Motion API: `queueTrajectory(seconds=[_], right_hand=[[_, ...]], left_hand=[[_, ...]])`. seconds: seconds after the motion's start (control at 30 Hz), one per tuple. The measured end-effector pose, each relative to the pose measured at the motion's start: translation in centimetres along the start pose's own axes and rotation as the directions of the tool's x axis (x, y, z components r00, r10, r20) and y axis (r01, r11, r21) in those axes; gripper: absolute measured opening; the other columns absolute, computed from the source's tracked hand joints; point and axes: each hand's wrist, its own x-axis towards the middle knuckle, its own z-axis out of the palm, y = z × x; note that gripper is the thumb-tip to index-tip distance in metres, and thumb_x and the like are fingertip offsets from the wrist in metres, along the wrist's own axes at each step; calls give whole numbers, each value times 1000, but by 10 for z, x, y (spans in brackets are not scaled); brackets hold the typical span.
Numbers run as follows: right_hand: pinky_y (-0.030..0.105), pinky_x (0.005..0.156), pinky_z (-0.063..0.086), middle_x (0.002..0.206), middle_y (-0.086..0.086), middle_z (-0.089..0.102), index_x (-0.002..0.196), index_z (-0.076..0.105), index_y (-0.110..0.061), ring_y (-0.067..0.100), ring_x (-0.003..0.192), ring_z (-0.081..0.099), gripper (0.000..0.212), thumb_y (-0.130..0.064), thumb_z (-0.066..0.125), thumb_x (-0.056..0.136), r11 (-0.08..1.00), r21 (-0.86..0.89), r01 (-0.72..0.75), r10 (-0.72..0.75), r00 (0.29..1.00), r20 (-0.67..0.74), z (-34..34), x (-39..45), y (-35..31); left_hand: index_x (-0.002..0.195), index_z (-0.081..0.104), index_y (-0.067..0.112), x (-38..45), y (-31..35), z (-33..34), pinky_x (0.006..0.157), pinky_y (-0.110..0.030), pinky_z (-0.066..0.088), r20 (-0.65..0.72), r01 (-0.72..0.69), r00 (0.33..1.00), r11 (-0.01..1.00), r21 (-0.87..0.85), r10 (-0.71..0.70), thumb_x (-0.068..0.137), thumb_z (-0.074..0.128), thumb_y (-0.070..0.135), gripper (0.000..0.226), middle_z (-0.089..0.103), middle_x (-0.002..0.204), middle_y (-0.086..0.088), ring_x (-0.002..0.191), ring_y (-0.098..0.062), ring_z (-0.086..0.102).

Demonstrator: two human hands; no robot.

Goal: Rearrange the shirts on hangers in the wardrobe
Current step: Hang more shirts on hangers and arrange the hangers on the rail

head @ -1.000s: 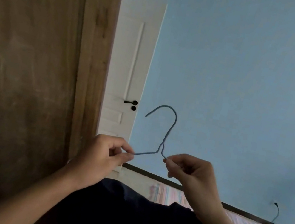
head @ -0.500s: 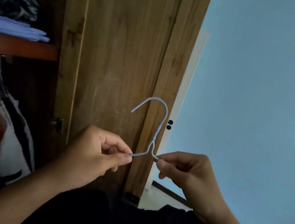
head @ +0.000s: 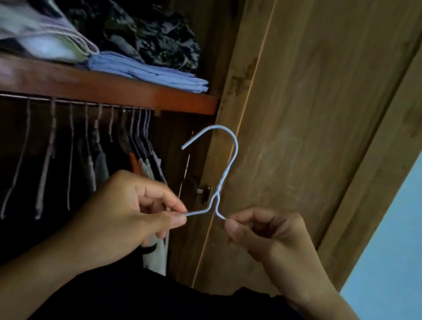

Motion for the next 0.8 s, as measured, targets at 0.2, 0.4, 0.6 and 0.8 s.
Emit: queueTrajectory(seconds=[0.2, 0.4, 0.6, 0.8], right_hand=[[10, 50, 37, 63, 0, 62, 82, 67, -8, -1, 50, 49, 15, -3, 61, 95, 999, 32, 40, -46, 972, 230, 50, 40, 4], [20, 43, 43, 70, 2, 64, 109, 67, -14, 12, 47, 52, 17, -8, 53, 101, 998, 54, -22, -7, 876, 482, 93, 73, 12], [28, 51, 55, 72, 11, 59, 101, 63, -4, 22, 52, 61, 19, -10, 45, 105, 992, 71, -106, 27, 714, 700, 135, 95, 12], [34, 59, 57, 68, 10, 67, 91, 65, -10, 27, 60, 70, 18, -14, 51, 102, 1000, 17, -17, -2, 653, 757, 181, 112, 13]], left_hand=[[80, 75, 31, -19, -16, -47, 47, -18, 43, -147, 55, 989, 987, 153, -32, 79, 79, 14, 17, 67, 57, -7, 43, -10, 55], [83, 75, 32, -40, -28, -84, 48, -18, 42, -290, 167, 953, 952, 256, -89, 76, 82, 18, 18, 68, 58, -6, 46, -9, 55], [74, 77, 15, -61, -39, -111, 48, -18, 40, -423, 291, 886, 937, 194, -188, 69, 83, 9, 9, 67, 59, -11, 50, -13, 54], [77, 77, 14, -82, -51, -145, 55, -21, 47, -431, 365, 867, 908, 207, -250, 68, 81, 17, 10, 69, 66, -15, 57, -18, 60]])
